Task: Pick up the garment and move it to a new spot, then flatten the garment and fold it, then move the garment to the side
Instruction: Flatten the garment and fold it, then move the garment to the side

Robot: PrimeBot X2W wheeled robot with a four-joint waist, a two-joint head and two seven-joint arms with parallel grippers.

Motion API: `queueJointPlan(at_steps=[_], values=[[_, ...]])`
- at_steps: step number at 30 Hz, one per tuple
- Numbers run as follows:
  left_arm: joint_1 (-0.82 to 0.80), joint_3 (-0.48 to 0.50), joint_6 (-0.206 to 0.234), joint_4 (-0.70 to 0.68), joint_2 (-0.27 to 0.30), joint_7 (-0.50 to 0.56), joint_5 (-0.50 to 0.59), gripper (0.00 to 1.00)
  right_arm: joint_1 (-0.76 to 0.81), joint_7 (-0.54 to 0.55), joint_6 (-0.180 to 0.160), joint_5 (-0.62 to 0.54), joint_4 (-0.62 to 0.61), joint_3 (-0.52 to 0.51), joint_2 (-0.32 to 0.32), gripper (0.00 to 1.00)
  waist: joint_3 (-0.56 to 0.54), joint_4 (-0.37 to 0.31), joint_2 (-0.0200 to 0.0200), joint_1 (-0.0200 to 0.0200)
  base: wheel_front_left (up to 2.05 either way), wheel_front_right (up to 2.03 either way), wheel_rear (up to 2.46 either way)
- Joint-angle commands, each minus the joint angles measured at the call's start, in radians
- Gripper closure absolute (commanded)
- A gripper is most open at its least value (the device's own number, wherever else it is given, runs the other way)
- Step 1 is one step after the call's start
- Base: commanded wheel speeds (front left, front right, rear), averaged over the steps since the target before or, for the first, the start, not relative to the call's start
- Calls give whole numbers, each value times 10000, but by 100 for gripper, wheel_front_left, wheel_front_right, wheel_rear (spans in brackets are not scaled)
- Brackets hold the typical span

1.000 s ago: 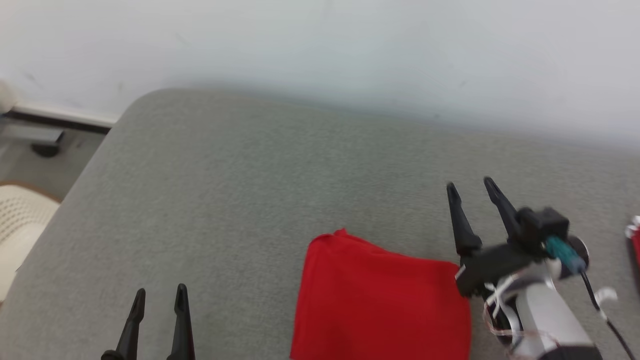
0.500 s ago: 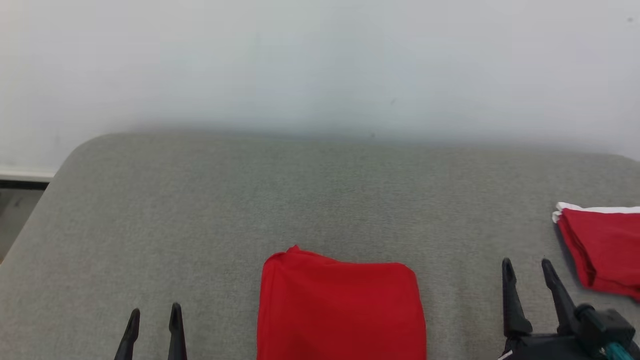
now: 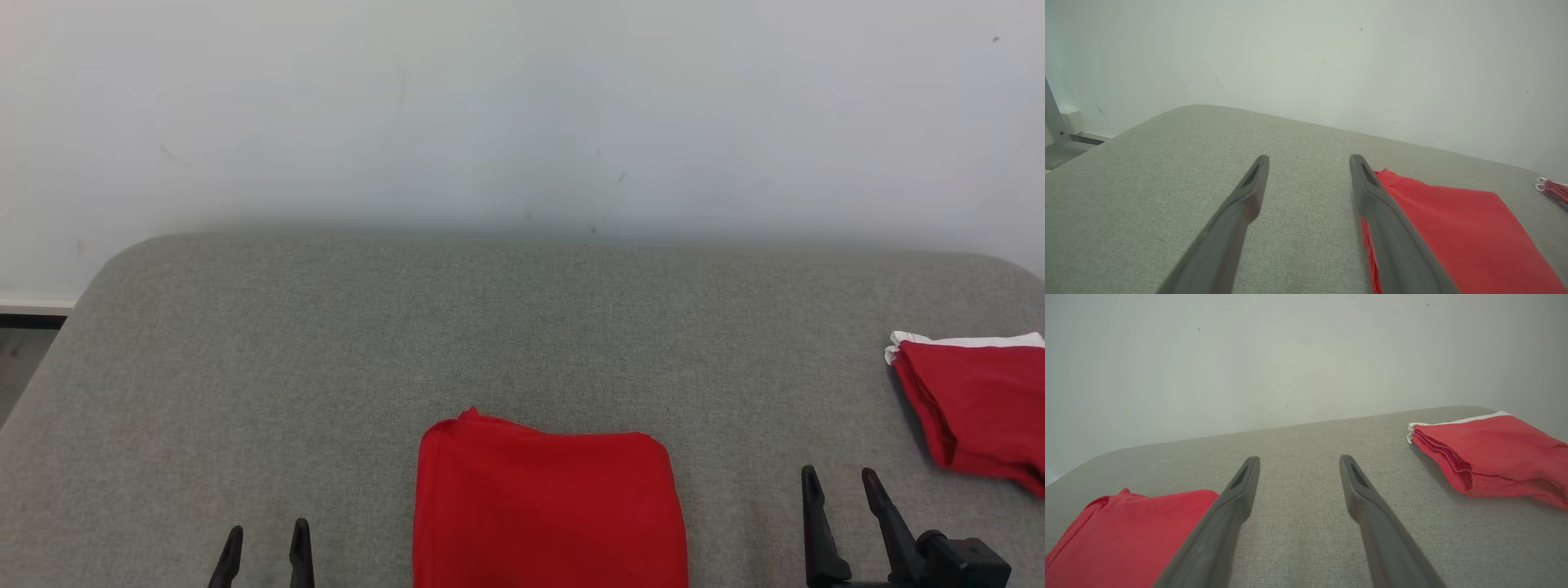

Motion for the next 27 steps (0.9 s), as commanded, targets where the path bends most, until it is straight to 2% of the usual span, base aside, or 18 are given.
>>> queueJointPlan(at_steps=[1,13,17,20,23,27], values=[[-87,-21,-11,-9,64,-23,-120,0,-152,-37,-22,-14,-10,-7,-3,0,39,45,0,1,0,0,0],[-207,-134,-15,-97,292,-23,-223,0,-131,82,-22,65,-111,-49,-2,0,137,176,0,1,0,0,0],[-288,-193,-14,-107,317,-23,-227,0,-223,596,-22,30,-214,117,-3,0,126,259,0,1,0,0,0],[-290,-209,-15,-119,315,-23,-216,0,-260,1606,-22,284,-244,219,-2,0,110,308,0,1,0,0,0],[-246,-253,-15,-139,312,-23,-227,0,-256,3426,-22,554,-409,204,-3,0,100,345,0,1,0,0,0],[-239,-261,-15,-193,295,-23,-181,0,-630,5525,-22,785,-1212,319,0,0,140,376,0,1,0,0,0]])
